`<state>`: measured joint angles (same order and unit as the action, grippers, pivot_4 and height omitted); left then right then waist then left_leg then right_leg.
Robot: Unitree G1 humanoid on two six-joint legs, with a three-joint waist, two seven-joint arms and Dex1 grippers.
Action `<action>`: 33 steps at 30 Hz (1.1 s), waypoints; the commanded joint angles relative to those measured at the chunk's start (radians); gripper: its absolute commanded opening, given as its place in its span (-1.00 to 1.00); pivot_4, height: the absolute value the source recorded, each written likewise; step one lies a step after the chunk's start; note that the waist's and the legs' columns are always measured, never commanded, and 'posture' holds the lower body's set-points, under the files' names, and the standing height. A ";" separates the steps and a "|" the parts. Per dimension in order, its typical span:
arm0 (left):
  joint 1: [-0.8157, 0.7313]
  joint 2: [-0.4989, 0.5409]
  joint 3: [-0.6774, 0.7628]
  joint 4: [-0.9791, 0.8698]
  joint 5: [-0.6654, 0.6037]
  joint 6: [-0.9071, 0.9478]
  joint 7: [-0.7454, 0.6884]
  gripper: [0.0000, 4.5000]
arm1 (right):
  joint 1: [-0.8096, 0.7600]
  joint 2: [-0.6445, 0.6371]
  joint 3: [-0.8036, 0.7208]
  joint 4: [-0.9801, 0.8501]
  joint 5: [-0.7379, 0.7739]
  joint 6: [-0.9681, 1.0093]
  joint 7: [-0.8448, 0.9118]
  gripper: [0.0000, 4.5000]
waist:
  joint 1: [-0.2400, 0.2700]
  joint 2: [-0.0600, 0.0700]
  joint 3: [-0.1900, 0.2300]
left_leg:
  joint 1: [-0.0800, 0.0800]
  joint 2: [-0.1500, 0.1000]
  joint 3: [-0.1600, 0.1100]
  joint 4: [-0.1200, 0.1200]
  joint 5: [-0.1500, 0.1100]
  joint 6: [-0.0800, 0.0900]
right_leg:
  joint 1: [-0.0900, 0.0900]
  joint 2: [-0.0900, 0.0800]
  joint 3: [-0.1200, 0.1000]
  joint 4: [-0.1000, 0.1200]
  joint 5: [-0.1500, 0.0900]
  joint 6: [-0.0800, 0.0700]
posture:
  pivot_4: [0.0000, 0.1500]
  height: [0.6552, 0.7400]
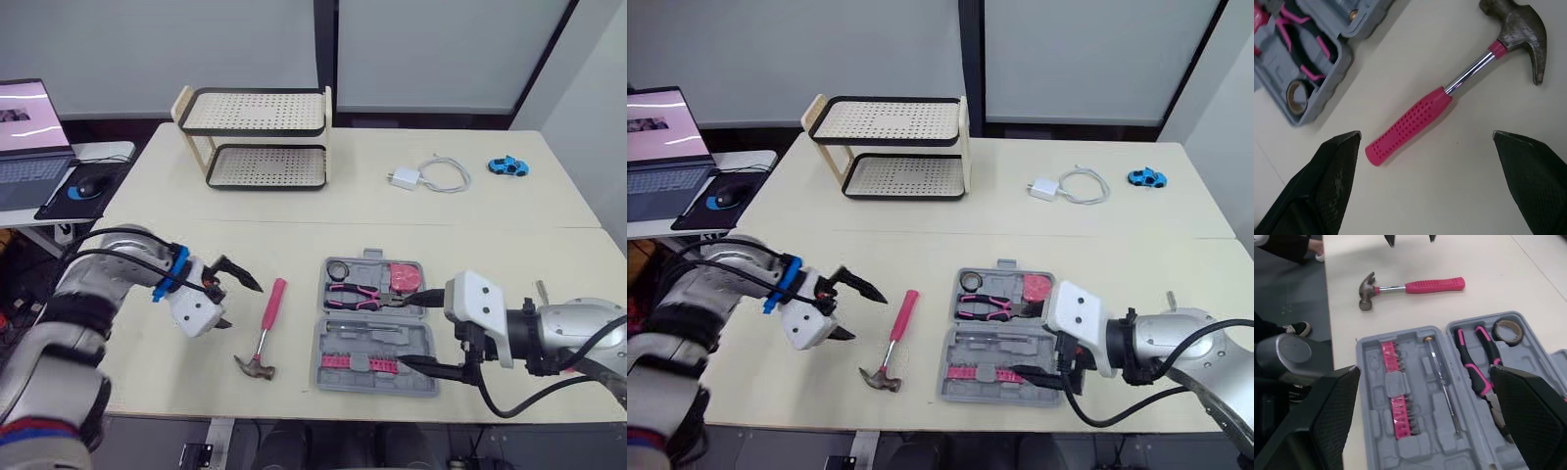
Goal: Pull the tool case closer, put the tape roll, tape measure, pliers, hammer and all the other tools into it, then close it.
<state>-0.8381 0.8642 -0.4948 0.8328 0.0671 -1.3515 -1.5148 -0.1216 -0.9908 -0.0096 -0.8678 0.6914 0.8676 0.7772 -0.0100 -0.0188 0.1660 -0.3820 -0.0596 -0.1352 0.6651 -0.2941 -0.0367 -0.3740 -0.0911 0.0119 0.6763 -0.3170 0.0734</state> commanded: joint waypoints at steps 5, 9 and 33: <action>-0.156 -0.035 -0.269 0.165 0.129 -0.262 0.100 0.99 | -0.038 0.019 0.020 -0.049 0.050 0.060 -0.043 1.00 | -0.020 -0.004 0.002 | 0.000 -0.001 -0.001 0.000 0.000 0.000 | 0.000 0.002 -0.001 0.002 0.000 0.000 | 1.00 1.00; -0.204 -0.071 -0.342 0.182 0.247 -0.263 0.199 0.99 | -0.045 0.030 0.032 -0.060 0.065 0.081 -0.066 1.00 | -0.023 -0.004 0.002 | 0.000 -0.001 -0.001 0.000 0.000 0.000 | -0.001 0.003 -0.001 0.003 0.000 0.000 | 1.00 1.00; -0.326 -0.209 -0.542 0.178 1.090 -0.263 1.041 -0.94 | -0.053 0.063 0.042 -0.059 0.091 0.101 -0.109 1.00 | -0.019 -0.012 0.006 | 0.000 -0.002 0.000 0.001 0.001 -0.001 | -0.001 0.003 -0.001 0.004 0.000 0.001 | 1.00 1.00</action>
<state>-1.1673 0.6467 -1.0144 1.0313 1.1162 -1.6041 -0.5310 -0.1747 -0.9214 0.0596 -0.9015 0.7692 0.9761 0.6701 -0.0293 -0.0306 0.1721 -0.3818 -0.0617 -0.1355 0.6663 -0.2935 -0.0377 -0.3749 -0.0878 0.0113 0.6801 -0.3172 0.0740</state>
